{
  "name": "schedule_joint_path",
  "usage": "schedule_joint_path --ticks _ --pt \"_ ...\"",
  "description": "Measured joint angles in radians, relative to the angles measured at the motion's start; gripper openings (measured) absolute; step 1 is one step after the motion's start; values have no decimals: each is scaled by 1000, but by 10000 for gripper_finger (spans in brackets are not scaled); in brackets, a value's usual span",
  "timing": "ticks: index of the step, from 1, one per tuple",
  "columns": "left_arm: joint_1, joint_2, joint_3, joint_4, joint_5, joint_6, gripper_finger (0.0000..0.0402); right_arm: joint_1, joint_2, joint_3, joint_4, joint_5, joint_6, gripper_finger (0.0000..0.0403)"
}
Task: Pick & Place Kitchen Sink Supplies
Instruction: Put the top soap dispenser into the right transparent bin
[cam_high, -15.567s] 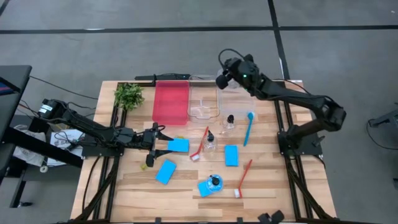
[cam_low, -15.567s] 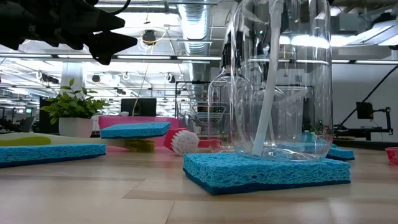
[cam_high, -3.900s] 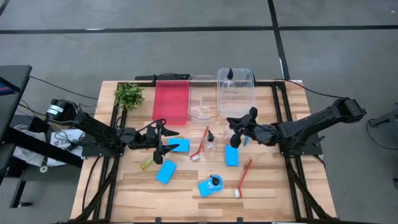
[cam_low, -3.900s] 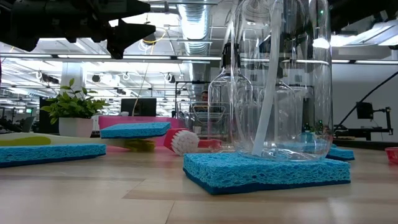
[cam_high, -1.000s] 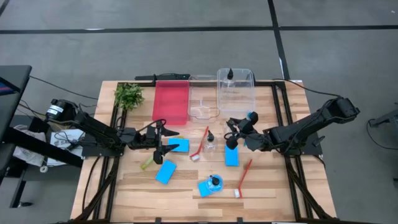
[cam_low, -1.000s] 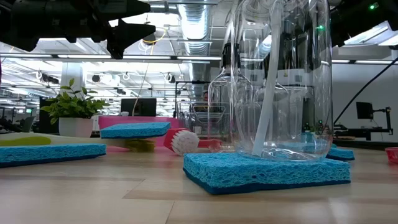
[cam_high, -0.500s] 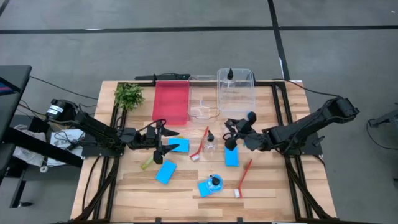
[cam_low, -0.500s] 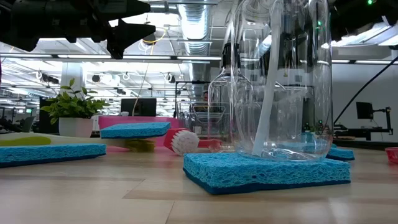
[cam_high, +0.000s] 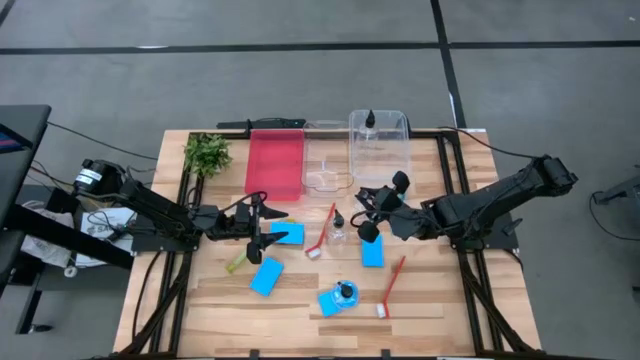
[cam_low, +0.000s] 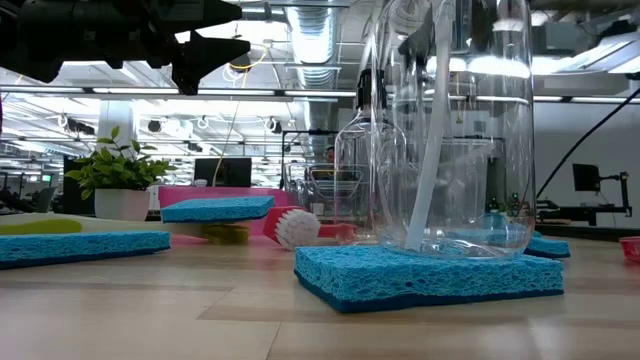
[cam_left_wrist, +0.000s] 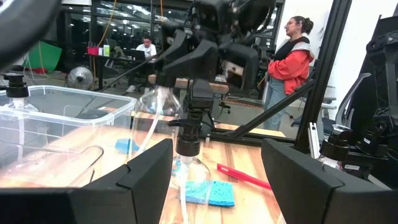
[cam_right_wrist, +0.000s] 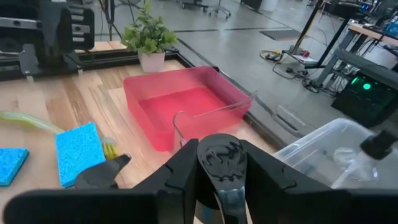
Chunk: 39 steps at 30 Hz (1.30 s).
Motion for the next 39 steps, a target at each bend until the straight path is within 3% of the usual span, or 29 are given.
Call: schedule_joint_path --ticks 15,30,39 --pt "0 0 0 0 0 0 248 0 0 274 -299 3 -1 91" --pt "0 0 0 0 0 0 248 -86 0 390 -304 3 -88 90" --pt "0 0 0 0 0 0 248 -206 0 405 -306 3 -105 90"
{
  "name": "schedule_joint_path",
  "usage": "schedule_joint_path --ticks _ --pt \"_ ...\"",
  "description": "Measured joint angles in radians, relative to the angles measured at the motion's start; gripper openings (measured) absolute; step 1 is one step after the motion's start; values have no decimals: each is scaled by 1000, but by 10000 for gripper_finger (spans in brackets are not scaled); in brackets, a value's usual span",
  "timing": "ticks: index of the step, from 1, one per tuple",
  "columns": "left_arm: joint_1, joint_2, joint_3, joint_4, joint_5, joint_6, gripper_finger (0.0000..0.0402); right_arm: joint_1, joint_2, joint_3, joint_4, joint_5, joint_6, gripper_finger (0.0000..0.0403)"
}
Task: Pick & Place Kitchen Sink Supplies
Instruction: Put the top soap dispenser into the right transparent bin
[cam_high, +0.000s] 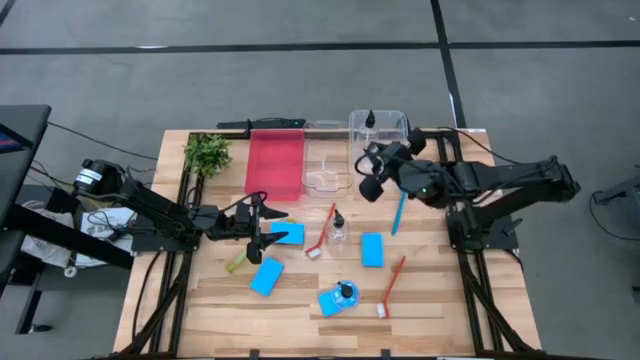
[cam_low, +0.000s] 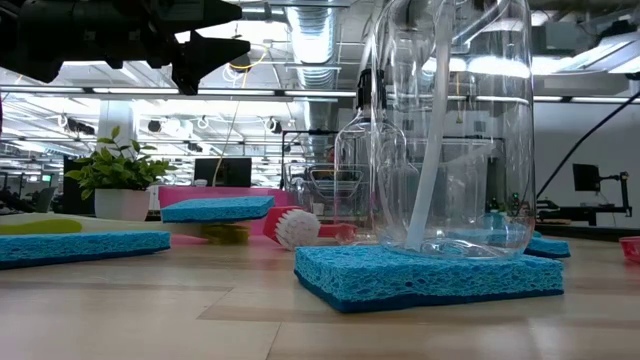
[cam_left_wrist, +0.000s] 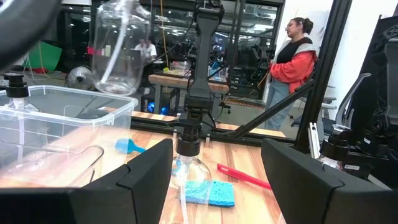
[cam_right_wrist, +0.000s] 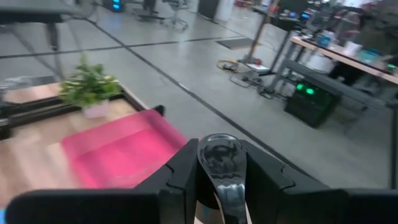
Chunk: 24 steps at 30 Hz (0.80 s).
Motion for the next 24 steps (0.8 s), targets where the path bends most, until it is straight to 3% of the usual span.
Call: schedule_joint_path --ticks 5,14,20,24 --pt "0 0 0 0 0 0 248 -96 0 0 -39 -1 12 90" --pt "0 0 0 0 0 0 248 -265 0 -2 -225 -29 177 90" --pt "0 0 0 0 0 0 248 -346 0 -76 -200 -58 235 91" --pt "0 0 0 0 0 0 248 -383 0 -149 -91 -103 237 91"
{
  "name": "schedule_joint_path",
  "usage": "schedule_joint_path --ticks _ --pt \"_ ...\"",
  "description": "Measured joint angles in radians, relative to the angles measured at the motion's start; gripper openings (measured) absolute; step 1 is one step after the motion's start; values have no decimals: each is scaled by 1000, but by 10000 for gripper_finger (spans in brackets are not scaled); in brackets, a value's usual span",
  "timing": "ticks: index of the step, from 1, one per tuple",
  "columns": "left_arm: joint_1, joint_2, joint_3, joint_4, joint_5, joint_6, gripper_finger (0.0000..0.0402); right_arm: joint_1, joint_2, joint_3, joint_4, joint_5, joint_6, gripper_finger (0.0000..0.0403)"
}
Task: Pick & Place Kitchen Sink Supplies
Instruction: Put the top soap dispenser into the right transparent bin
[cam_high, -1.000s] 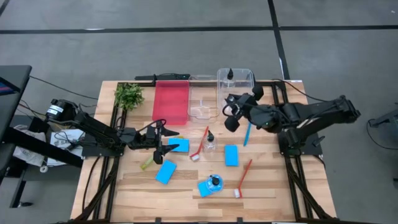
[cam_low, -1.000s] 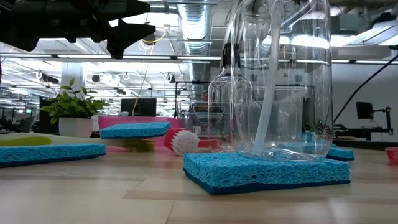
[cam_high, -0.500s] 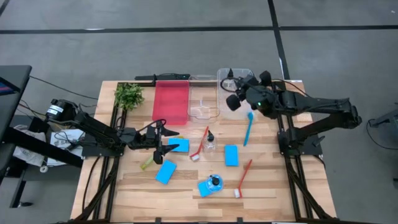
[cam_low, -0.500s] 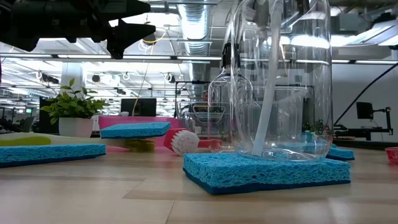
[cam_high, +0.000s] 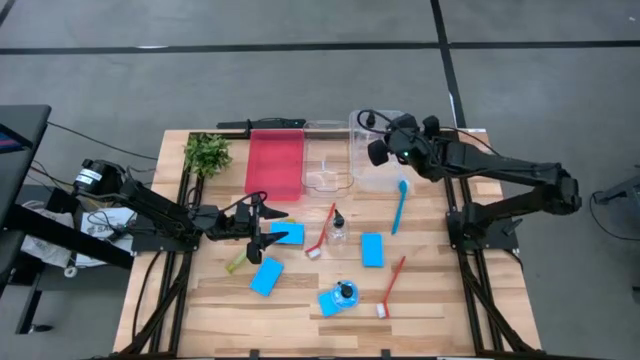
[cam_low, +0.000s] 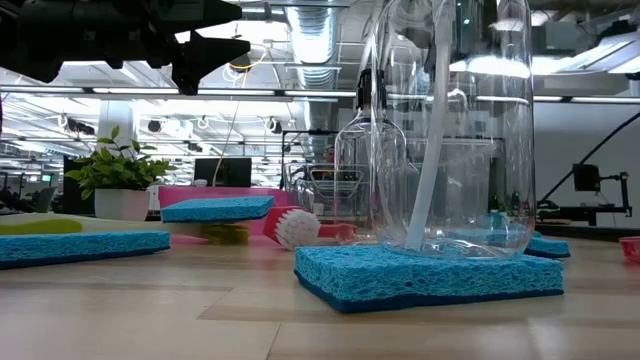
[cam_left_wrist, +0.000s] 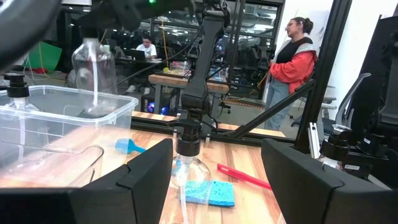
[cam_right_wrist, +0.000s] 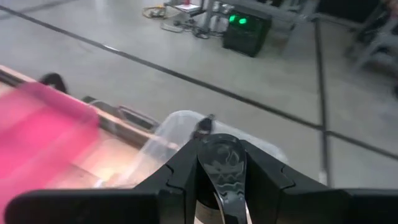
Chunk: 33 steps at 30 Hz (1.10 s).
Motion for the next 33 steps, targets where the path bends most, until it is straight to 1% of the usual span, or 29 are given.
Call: schedule_joint_path --ticks 3,5,11,14,18,22,29,33 --pt "0 0 0 0 0 0 248 -24 0 -56 110 -55 -8 91" --pt "0 0 0 0 0 0 248 -40 1 -83 141 -82 -9 91" --pt "0 0 0 0 0 0 248 -62 8 -170 253 -87 -2 91" --pt "0 0 0 0 0 0 248 -67 8 -210 314 -108 0 91" --pt "0 0 0 0 0 0 248 -77 8 -236 368 -117 0 91" --pt "0 0 0 0 0 0 248 -84 8 -275 448 -151 0 91" --pt "0 0 0 0 0 0 248 -97 14 -313 473 -161 0 91" --pt "0 0 0 0 0 0 248 -97 23 -359 555 -160 0 91"
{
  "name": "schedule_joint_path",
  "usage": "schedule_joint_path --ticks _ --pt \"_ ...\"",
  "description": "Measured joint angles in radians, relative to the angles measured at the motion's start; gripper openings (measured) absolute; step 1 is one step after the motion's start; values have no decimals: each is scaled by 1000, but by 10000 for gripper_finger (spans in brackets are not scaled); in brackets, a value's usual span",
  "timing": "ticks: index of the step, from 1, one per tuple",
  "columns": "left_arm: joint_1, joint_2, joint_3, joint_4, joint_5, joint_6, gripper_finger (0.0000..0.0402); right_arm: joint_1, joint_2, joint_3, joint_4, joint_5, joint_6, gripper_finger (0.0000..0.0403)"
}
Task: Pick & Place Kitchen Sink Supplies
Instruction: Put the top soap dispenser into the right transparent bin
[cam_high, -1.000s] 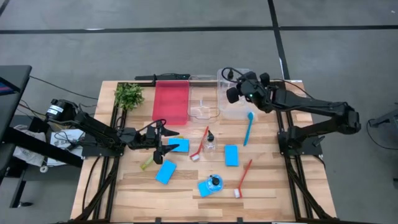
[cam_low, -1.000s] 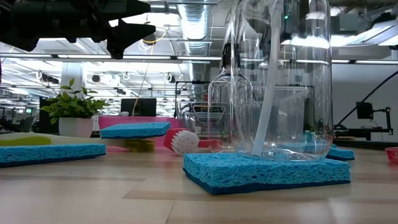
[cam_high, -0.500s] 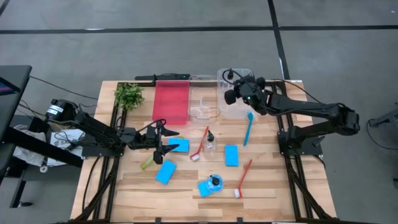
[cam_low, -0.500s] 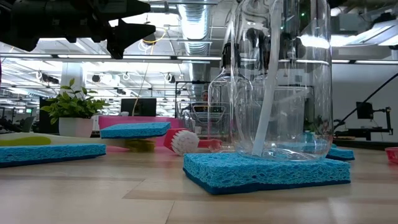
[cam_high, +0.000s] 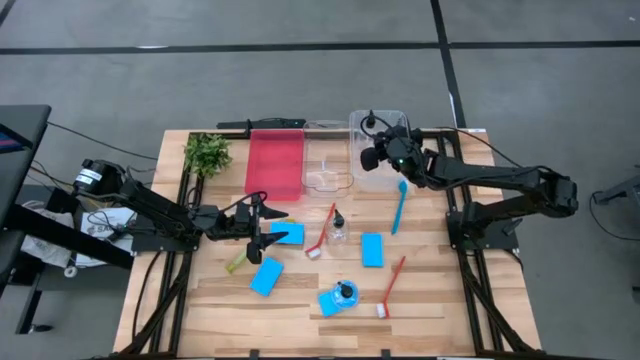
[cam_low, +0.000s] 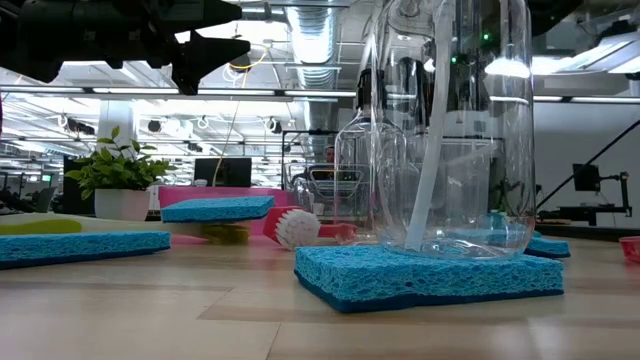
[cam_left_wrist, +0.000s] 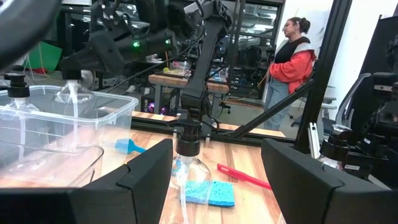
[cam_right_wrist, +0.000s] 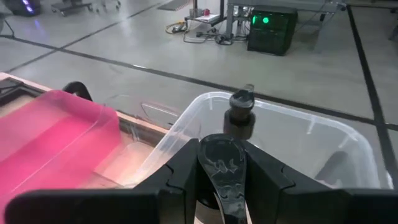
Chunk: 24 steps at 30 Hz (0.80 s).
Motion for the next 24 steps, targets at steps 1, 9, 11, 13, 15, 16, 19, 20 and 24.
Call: schedule_joint_path --ticks 1,9,11,13,15,16,19,20,24 --pt "0 0 0 0 0 0 248 0 4 -9 21 0 0 91" --pt "0 0 0 0 0 0 248 -3 59 -28 54 1 -3 91" --pt "0 0 0 0 0 0 248 -3 78 -29 68 1 -9 91" --pt "0 0 0 0 0 0 248 -3 91 -29 88 1 -8 91" --pt "0 0 0 0 0 0 248 -3 98 -29 101 1 -10 91" --pt "0 0 0 0 0 0 248 -3 98 -29 101 1 -10 91" --pt "0 0 0 0 0 0 248 -3 97 -29 100 9 -11 91" --pt "0 0 0 0 0 0 248 -3 95 -29 100 10 -12 91" --pt "0 0 0 0 0 0 248 -2 94 -29 100 25 -27 91"
